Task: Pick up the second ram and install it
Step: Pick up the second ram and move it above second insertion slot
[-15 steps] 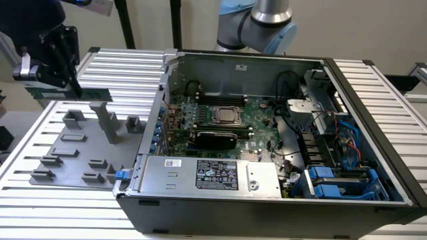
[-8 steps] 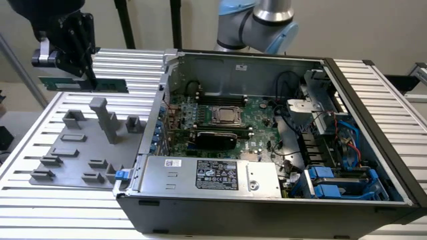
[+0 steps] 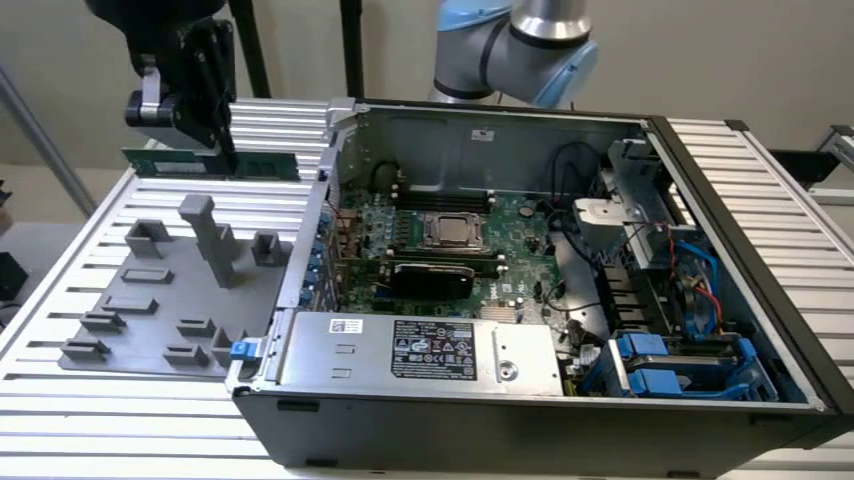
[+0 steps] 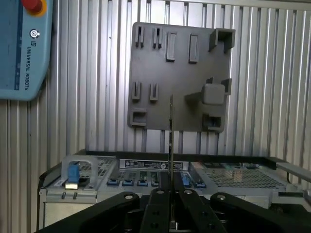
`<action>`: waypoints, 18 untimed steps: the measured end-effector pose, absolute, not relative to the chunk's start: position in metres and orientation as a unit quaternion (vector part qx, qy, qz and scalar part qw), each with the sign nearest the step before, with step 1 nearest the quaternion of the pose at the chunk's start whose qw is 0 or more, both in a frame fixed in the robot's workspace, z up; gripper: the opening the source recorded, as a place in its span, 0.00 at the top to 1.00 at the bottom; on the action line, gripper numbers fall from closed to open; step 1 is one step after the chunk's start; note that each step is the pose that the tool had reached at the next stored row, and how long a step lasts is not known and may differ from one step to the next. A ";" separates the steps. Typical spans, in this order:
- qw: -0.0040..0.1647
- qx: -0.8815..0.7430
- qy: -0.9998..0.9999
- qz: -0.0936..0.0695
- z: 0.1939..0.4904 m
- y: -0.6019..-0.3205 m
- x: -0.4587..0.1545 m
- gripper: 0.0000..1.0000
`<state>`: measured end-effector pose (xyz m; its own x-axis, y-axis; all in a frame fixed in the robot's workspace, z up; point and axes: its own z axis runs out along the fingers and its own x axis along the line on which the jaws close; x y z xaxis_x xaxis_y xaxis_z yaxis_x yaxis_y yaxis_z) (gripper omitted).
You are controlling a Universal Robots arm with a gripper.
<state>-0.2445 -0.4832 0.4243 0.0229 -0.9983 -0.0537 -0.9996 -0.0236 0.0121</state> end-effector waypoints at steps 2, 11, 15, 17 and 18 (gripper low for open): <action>0.014 -0.715 0.699 0.023 0.425 -0.483 -0.236 1.00; 0.014 -0.715 0.699 0.023 0.425 -0.481 -0.195 1.00; 0.014 -0.715 0.699 0.023 0.425 -0.480 -0.177 1.00; 0.014 -0.715 0.699 0.023 0.425 -0.479 -0.168 1.00; 0.014 -0.715 0.699 0.023 0.425 -0.479 -0.163 1.00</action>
